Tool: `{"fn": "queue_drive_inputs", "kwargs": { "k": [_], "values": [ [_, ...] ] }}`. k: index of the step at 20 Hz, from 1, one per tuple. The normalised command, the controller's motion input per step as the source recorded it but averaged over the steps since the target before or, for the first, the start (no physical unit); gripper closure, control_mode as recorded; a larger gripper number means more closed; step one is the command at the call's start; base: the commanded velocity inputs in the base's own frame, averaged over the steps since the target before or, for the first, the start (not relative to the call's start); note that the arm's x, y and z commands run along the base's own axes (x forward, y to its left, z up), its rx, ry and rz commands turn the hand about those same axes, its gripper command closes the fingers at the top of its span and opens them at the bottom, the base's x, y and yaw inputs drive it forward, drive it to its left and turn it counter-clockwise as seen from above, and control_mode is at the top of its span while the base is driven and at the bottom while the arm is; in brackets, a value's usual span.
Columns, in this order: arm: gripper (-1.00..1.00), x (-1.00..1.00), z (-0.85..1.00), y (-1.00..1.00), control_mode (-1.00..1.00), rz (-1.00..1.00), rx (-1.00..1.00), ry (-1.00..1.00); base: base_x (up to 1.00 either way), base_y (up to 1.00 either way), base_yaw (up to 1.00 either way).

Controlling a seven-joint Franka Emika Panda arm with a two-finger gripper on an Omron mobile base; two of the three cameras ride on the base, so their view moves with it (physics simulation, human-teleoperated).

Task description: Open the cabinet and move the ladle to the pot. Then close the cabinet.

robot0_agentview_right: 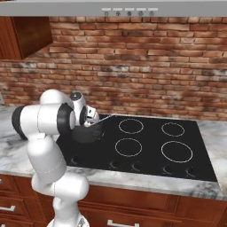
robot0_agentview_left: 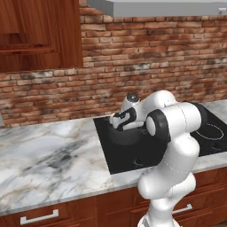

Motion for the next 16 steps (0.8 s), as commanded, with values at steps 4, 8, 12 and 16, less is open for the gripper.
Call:
{"fn": "queue_drive_inputs", "kwargs": {
  "k": [4, 8, 12, 16],
  "values": [
    [-1.00, 0.16, -0.02, 0.08, -1.00, 0.00, 0.00, 0.00, 0.00, 0.00, 0.00],
    [-1.00, 0.08, 0.00, 0.03, -1.00, 0.00, 0.00, 0.00, 0.00, 0.00, 0.00],
    [-1.00, -0.01, 0.03, 0.00, -1.00, 0.00, 0.00, -0.03, 0.00, 0.00, 0.00],
    [-1.00, -0.22, 0.38, 0.00, -1.00, 0.00, 0.00, -0.12, 0.00, 0.00, 0.00]
  ]
}}
